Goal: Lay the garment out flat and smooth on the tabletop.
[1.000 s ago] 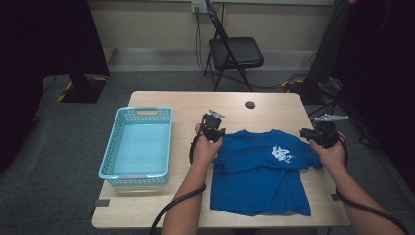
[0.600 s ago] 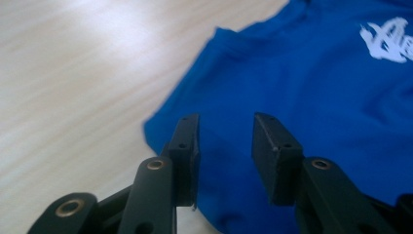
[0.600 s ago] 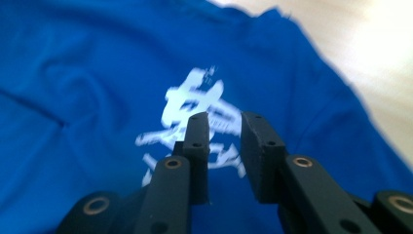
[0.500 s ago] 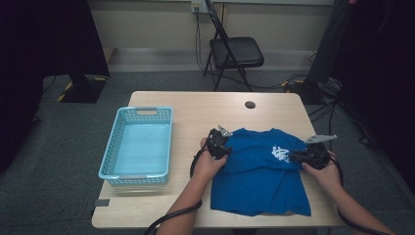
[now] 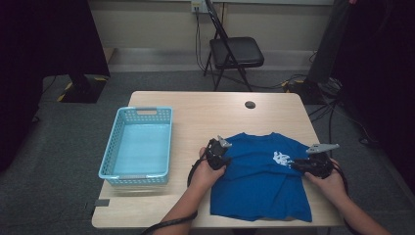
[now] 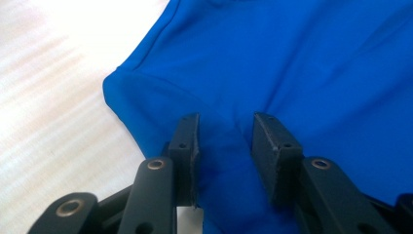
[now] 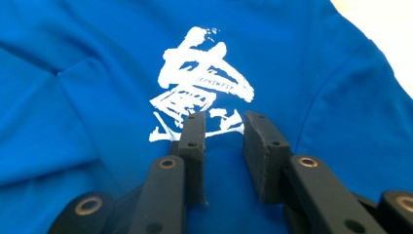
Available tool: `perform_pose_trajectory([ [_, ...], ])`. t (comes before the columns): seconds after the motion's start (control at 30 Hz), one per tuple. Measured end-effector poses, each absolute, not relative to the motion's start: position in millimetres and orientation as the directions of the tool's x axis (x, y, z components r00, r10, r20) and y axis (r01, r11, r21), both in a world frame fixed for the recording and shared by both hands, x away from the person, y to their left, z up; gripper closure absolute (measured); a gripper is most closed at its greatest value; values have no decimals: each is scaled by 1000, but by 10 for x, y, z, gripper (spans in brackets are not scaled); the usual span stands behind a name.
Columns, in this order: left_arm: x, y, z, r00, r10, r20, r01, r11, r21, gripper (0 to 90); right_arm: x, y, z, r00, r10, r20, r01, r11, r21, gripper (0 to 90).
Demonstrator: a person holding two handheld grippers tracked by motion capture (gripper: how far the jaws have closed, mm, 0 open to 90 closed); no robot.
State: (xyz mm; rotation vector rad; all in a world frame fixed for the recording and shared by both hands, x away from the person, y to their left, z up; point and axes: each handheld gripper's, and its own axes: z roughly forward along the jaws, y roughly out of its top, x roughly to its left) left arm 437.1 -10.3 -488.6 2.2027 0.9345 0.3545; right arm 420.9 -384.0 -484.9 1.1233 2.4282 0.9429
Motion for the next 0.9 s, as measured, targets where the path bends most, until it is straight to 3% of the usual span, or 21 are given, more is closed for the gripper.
perform_pose_trajectory([
  [0.2, 4272, 53, -4696, 687, 726, 17, 501, -491, 713, 603, 4177, -3858, -4852, -656, 755, 7, 559, 478, 678, 702],
  [0.43, 4324, 390, -4607, 609, 792, -46, 556, -386, 736, 593, 4163, -3867, -4872, -645, 764, 15, 557, 457, 694, 700],
  [0.9, 4327, 232, -4766, 631, 771, -84, 596, -413, 689, 578, 4147, -3880, -4894, -634, 773, 27, 556, 431, 711, 699],
])
